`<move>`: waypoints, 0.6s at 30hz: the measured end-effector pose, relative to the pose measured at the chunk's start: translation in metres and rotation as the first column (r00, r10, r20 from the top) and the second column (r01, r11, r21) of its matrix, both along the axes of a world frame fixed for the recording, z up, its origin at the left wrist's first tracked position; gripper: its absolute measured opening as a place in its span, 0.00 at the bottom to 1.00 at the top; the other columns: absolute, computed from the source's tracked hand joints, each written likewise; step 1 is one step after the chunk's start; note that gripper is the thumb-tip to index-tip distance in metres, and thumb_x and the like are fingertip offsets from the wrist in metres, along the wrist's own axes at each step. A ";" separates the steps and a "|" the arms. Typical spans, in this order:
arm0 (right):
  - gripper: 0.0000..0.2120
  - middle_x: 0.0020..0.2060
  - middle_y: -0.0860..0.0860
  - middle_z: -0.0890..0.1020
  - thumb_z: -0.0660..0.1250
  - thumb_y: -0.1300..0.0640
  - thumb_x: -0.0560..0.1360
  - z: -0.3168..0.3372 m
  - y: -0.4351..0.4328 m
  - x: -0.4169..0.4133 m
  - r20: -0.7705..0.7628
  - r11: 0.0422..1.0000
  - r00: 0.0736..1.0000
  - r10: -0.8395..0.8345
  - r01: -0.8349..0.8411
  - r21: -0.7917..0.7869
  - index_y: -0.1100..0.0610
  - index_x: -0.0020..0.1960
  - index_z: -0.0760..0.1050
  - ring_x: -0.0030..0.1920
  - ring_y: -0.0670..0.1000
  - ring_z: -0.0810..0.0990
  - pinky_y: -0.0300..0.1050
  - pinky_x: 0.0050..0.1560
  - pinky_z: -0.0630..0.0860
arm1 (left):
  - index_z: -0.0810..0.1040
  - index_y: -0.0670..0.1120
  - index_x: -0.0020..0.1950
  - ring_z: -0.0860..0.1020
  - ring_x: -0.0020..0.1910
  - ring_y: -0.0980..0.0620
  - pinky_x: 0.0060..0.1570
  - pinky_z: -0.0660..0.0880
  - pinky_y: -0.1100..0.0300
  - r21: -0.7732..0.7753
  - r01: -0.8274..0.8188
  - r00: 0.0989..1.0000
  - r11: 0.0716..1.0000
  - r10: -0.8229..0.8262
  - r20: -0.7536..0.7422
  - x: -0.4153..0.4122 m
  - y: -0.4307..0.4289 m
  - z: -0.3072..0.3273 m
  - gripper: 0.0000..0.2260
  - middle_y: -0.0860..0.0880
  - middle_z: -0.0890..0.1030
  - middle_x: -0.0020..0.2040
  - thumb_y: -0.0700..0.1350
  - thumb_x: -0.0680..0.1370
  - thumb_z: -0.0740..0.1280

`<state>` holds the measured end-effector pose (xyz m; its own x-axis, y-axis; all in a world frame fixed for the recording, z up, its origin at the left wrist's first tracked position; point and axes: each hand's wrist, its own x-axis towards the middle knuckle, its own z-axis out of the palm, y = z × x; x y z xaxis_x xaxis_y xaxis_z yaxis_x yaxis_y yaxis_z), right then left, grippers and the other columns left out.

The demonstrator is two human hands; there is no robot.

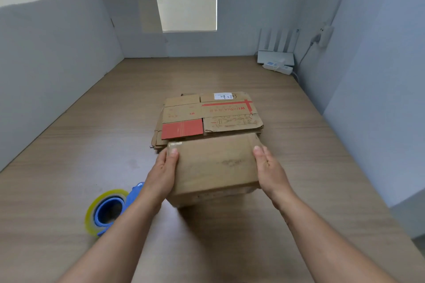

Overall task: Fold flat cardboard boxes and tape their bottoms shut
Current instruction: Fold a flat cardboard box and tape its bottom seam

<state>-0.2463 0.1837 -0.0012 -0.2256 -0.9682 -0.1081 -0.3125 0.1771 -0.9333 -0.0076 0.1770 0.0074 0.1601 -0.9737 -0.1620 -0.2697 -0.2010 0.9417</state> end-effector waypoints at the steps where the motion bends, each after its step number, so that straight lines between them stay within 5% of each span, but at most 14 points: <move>1: 0.23 0.69 0.45 0.70 0.50 0.41 0.81 -0.004 0.005 -0.001 -0.040 1.000 0.999 0.002 -0.001 0.027 0.47 0.74 0.63 0.69 0.47 0.67 0.39 0.65 0.61 | 0.70 0.58 0.64 0.73 0.59 0.51 0.57 0.68 0.54 0.047 0.004 0.999 0.999 -0.005 0.033 0.000 0.004 -0.004 0.15 0.53 0.75 0.60 0.60 0.81 0.53; 5: 0.22 0.60 0.49 0.77 0.48 0.40 0.80 0.001 0.007 -0.004 -0.109 0.992 0.993 0.045 -0.032 0.122 0.46 0.69 0.67 0.60 0.56 0.75 0.57 0.59 0.74 | 0.69 0.56 0.68 0.72 0.60 0.48 0.59 0.69 0.51 0.186 -0.015 0.996 0.982 -0.003 0.093 0.004 0.003 -0.007 0.20 0.51 0.73 0.59 0.62 0.80 0.51; 10: 0.22 0.58 0.53 0.78 0.47 0.40 0.80 0.007 0.004 -0.002 -0.171 0.981 0.984 0.053 -0.020 0.194 0.48 0.68 0.66 0.57 0.59 0.76 0.60 0.57 0.75 | 0.69 0.53 0.69 0.72 0.58 0.48 0.54 0.68 0.52 0.192 -0.035 0.991 0.981 0.010 0.130 -0.001 -0.005 -0.005 0.21 0.48 0.74 0.60 0.61 0.81 0.51; 14: 0.24 0.65 0.52 0.74 0.46 0.40 0.80 0.007 0.011 -0.005 -0.230 0.975 0.970 0.083 -0.031 0.220 0.42 0.75 0.54 0.59 0.59 0.75 0.61 0.56 0.76 | 0.70 0.53 0.70 0.69 0.57 0.53 0.55 0.64 0.56 0.129 -0.074 0.992 0.989 0.059 0.113 -0.003 -0.003 -0.009 0.22 0.54 0.71 0.59 0.61 0.81 0.51; 18: 0.20 0.57 0.51 0.76 0.46 0.41 0.80 0.016 0.004 -0.008 -0.174 0.952 0.975 0.137 -0.081 0.295 0.42 0.70 0.60 0.49 0.57 0.78 0.57 0.38 0.82 | 0.73 0.53 0.67 0.73 0.59 0.50 0.61 0.69 0.51 0.131 -0.096 0.995 0.987 0.090 0.051 0.000 -0.009 -0.010 0.22 0.52 0.75 0.60 0.61 0.80 0.52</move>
<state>-0.2541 0.1879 0.0151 -0.1643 -0.9229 -0.3483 -0.5111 0.3817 -0.7701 -0.0077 0.1683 -0.0031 0.2592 -0.9243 -0.2802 -0.2851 -0.3504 0.8922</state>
